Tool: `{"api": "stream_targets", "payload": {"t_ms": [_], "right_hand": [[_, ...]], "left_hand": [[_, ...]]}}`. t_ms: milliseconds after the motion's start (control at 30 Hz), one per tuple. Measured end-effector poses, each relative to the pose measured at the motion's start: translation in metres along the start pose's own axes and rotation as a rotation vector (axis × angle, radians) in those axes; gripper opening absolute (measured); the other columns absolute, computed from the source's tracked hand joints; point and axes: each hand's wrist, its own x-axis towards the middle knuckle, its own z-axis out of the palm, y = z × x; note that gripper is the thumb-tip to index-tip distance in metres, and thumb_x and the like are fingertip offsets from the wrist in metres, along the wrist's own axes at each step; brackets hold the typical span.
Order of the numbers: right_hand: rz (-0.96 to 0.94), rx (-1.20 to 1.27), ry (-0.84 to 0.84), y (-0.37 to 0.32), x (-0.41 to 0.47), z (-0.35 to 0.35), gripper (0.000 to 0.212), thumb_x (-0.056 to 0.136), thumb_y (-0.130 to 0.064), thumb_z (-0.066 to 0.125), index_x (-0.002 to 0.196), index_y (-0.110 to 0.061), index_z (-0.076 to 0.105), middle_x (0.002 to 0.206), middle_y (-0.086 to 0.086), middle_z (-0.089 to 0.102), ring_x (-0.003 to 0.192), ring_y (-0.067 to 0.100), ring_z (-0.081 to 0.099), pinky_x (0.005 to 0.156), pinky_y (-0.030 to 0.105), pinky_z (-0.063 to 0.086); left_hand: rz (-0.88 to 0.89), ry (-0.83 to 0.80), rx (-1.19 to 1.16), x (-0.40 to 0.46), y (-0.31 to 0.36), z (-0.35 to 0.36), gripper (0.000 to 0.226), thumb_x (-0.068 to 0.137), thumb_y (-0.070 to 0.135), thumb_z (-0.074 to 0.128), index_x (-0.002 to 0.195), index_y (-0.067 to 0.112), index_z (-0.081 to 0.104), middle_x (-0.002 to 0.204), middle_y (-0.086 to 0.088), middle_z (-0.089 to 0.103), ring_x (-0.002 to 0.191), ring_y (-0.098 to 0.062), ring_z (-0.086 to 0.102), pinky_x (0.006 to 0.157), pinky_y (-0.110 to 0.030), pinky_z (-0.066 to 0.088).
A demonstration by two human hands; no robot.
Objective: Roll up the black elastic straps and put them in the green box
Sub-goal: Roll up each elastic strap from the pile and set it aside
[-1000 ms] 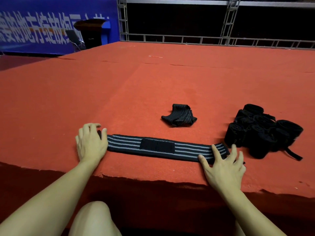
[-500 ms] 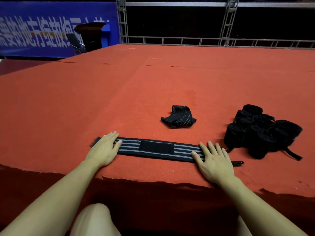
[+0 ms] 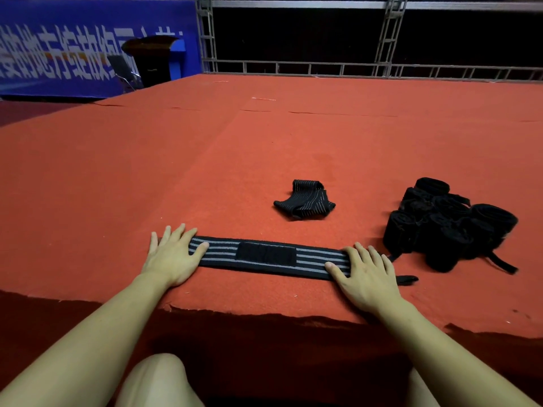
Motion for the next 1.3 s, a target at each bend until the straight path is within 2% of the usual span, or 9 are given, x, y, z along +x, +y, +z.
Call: {"api": "stream_targets", "payload": {"t_ms": [167,267,367,500,600,700,900,1067,1300], "right_hand": [[-0.144,-0.024,0.016,-0.001,0.017,-0.027,0.065,0.086,-0.074,0.057,0.122,-0.021,0.046,0.125,-0.002,0.058,0.127,0.026,0.048,0.1,0.044,0.036],[-0.276,0.108,-0.078,0.002,0.027,-0.043,0.052,0.083,-0.061,0.072,0.109,-0.029,0.04,0.099,-0.005,0.055,0.1,0.027,0.053,0.081,0.038,0.04],[-0.324,0.044,-0.194,-0.002,0.033,-0.064,0.04,0.09,-0.068,0.06,0.08,-0.029,0.053,0.081,-0.004,0.061,0.079,0.02,0.058,0.068,0.032,0.04],[-0.297,-0.044,-0.141,-0.03,0.041,-0.117,0.074,0.094,-0.075,0.04,0.07,-0.011,0.065,0.059,0.005,0.061,0.062,0.024,0.06,0.061,0.029,0.044],[-0.371,-0.188,0.211,-0.053,0.067,-0.169,0.085,0.092,-0.079,0.022,0.088,-0.013,0.075,0.107,0.023,0.066,0.115,0.037,0.058,0.098,0.042,0.05],[-0.342,0.036,0.297,-0.069,0.093,-0.209,0.067,0.1,-0.071,0.027,0.147,-0.03,0.053,0.172,0.007,0.003,0.157,0.036,-0.001,0.124,0.059,0.016],[-0.368,0.205,0.323,-0.085,0.087,-0.179,0.058,0.107,-0.055,0.033,0.134,-0.012,0.061,0.143,0.012,0.055,0.127,0.031,0.055,0.104,0.044,0.046],[-0.494,0.411,-0.02,-0.079,0.051,-0.114,0.035,0.106,-0.042,0.05,0.118,-0.016,0.07,0.114,-0.001,0.073,0.108,0.019,0.068,0.095,0.037,0.053],[-0.667,0.682,-0.475,-0.061,0.004,-0.052,0.043,0.079,-0.036,0.088,0.119,-0.029,0.074,0.133,-0.015,0.066,0.128,-0.003,0.056,0.113,0.015,0.036]], "left_hand": [[0.172,0.278,-0.058,-0.011,0.003,-0.003,0.037,0.102,0.046,0.048,0.125,0.019,0.055,0.123,-0.003,0.064,0.131,-0.021,0.053,0.128,-0.038,0.013],[0.174,0.394,-0.065,-0.015,0.006,-0.008,0.03,0.1,0.043,0.055,0.117,0.018,0.057,0.106,-0.001,0.064,0.104,-0.025,0.058,0.1,-0.042,0.043],[0.178,0.431,-0.002,-0.013,0.004,-0.011,0.039,0.1,0.051,0.042,0.105,0.02,0.065,0.094,0.004,0.066,0.088,-0.023,0.058,0.085,-0.041,0.039],[0.117,0.433,-0.102,-0.016,0.019,-0.025,0.043,0.1,0.049,0.035,0.088,0.019,0.063,0.081,0.002,0.067,0.081,-0.028,0.063,0.081,-0.042,0.04],[-0.127,0.484,-0.488,-0.018,0.055,-0.036,0.029,0.104,0.037,0.049,0.092,0.016,0.064,0.09,-0.011,0.072,0.089,-0.037,0.063,0.081,-0.041,0.044],[-0.214,0.344,-0.873,-0.013,0.09,-0.034,0.028,0.103,0.033,0.057,0.091,0.01,0.068,0.097,-0.014,0.073,0.093,-0.031,0.065,0.079,-0.036,0.043],[-0.295,-0.234,-1.317,-0.016,0.144,-0.002,0.024,0.098,0.023,0.069,0.095,-0.001,0.07,0.096,-0.019,0.075,0.077,-0.027,0.073,0.06,-0.034,0.06],[-0.379,-0.328,-1.486,-0.03,0.154,0.003,0.022,0.098,0.006,0.066,0.112,-0.012,0.066,0.101,-0.024,0.076,0.081,-0.031,0.076,0.058,-0.04,0.063],[-0.385,-0.327,-1.425,-0.031,0.147,0.0,0.019,0.093,0.001,0.069,0.107,-0.013,0.069,0.093,-0.022,0.076,0.069,-0.027,0.076,0.055,-0.033,0.06]]}}
